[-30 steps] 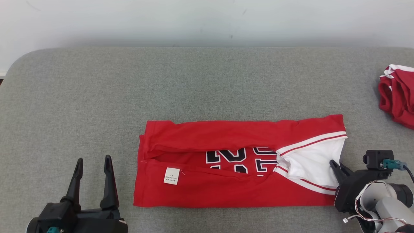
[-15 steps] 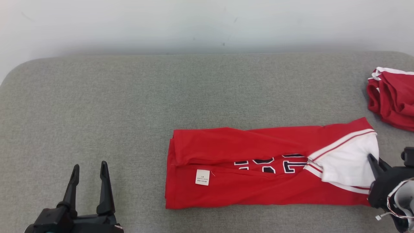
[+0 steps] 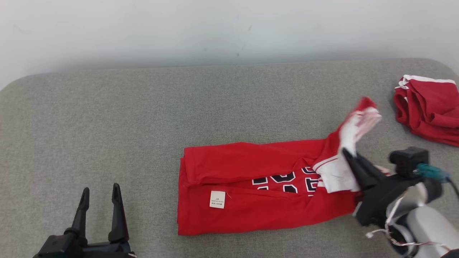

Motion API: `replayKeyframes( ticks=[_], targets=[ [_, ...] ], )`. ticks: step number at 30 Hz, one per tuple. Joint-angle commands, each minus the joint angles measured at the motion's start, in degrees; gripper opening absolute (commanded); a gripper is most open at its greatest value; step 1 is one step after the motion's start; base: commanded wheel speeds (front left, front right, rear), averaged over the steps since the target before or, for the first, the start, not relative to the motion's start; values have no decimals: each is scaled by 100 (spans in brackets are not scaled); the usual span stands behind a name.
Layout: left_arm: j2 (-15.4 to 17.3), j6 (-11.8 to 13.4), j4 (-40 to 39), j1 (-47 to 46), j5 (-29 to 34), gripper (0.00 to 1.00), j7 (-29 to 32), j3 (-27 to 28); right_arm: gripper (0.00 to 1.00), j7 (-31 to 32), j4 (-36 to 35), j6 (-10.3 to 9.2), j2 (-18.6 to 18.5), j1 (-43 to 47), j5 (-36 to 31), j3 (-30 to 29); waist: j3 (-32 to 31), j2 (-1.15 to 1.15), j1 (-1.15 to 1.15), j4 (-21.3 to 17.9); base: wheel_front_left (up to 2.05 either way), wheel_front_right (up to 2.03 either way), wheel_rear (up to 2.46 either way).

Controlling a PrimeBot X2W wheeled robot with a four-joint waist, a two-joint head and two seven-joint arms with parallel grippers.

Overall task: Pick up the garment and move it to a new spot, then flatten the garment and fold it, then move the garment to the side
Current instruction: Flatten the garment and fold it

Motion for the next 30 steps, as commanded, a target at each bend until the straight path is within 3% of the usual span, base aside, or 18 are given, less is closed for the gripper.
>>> replayKeyframes(
  ticks=[1,6,13,20,30],
  targets=[
    [-5,14,17,-5,-35,100,-16,-22,0,92,-221,-15,131,101,-83,12,16,0,0,36,0,0,0],
    [-6,40,32,-86,-86,100,-16,-127,0,362,-680,-15,624,219,-259,76,64,0,0,200,0,0,0],
    [-6,94,63,-146,-150,100,-16,-244,0,384,-626,-15,1288,137,-496,269,104,0,0,515,0,0,0],
    [-5,89,135,-272,-206,100,-16,-359,0,276,-95,-15,1937,-97,-456,559,195,0,0,865,0,0,0],
    [-4,81,311,-396,-262,100,-16,-485,0,-49,923,-15,2265,-508,-282,944,273,0,0,1137,0,0,0]
  ],
)
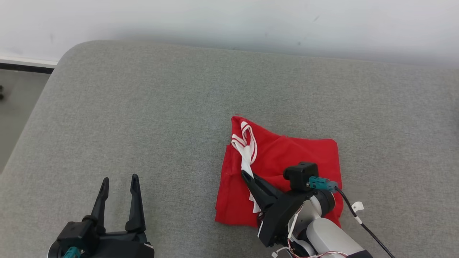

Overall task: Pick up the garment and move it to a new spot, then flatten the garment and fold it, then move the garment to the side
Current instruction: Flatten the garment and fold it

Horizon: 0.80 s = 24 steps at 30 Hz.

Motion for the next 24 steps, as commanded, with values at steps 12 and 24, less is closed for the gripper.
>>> replayKeyframes(
  ticks=[12,24],
  targets=[
    [-4,-35,136,55,87,100,-16,31,100,-1143,170,-15,-71,-551,-78,-6,-154,0,0,-280,0,0,0],
    [-2,-146,127,137,262,100,-16,236,100,-1590,-705,-15,-850,-80,-445,-1109,-318,0,0,-765,0,0,0]
  ],
)
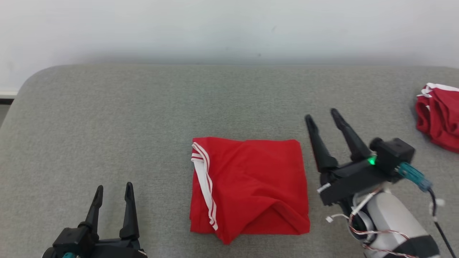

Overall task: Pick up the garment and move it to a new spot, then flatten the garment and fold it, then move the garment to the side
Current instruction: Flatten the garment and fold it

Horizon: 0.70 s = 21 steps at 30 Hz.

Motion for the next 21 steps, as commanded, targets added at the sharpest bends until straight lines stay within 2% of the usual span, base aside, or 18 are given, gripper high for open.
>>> replayKeyframes(
  ticks=[1,8,16,21],
  targets=[
    [0,-14,-18,26,43,100,-16,27,100,-44,-93,-15,-53,136,-66,-82,-55,0,0,-133,0,0,0],
    [0,-23,-154,155,130,100,-16,131,100,-142,-710,-15,-166,947,-359,-623,-85,0,0,-380,0,0,0],
    [-1,12,-343,276,278,100,-16,105,100,-186,-1112,-15,99,1822,-619,-1236,-132,0,0,-524,0,0,0],
    [-1,10,-400,365,334,100,-16,66,100,-183,-1233,-15,228,2117,-770,-1414,-122,0,0,-566,0,0,0]
  ],
)
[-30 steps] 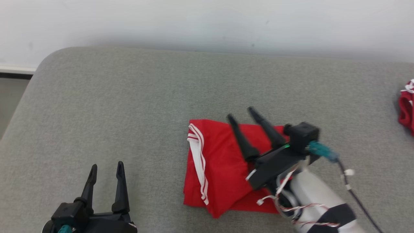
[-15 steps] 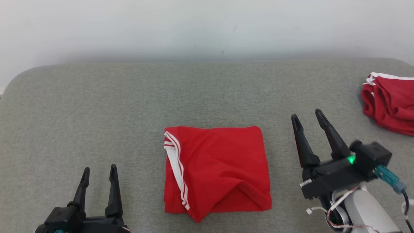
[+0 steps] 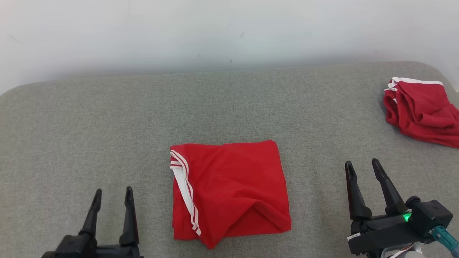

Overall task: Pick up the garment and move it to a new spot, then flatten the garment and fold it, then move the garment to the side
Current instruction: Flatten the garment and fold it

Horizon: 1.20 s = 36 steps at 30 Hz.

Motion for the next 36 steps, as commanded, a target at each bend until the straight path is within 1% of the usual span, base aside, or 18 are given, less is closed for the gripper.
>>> replayKeyframes(
  ticks=[1,7,14,18,21,27,29,30,31,36],
  targets=[
    [-3,7,-26,120,46,100,-16,-35,100,-23,-64,-15,42,65,-65,-22,14,0,0,-11,0,0,0],
    [-3,-49,71,193,223,100,-16,-363,100,-24,-131,-15,95,102,-206,-56,43,0,0,-41,0,0,0],
    [9,-163,442,267,326,100,-16,-1136,100,-21,-80,-15,129,119,-266,-6,85,0,0,-59,0,0,0],
    [7,-193,850,238,188,100,-16,-1548,100,-22,-26,-15,132,24,-298,77,147,0,0,-142,0,0,0],
    [5,-197,1110,160,108,100,-16,-1720,100,-22,7,-15,141,-18,-284,111,173,0,0,-213,0,0,0],
    [4,-176,1509,-14,-47,100,-16,-1849,100,-25,37,-15,161,-37,-295,141,206,0,0,-306,0,0,0],
    [4,-173,1631,-102,-111,38,-16,-1866,100,-26,40,-15,182,-32,-306,148,208,0,0,-329,0,0,0],
    [6,-156,1637,-172,-159,21,-17,-1844,100,-26,40,-15,193,-22,-316,150,207,0,0,-335,0,0,0],
    [6,-150,1635,-205,-172,0,-16,-1830,100,-27,48,-15,198,-8,-320,144,202,0,0,-338,0,0,0],
    [26,-83,1434,-257,-196,0,-16,-1650,100,-27,105,-15,221,73,-328,138,183,0,0,-292,0,0,0]
  ],
)
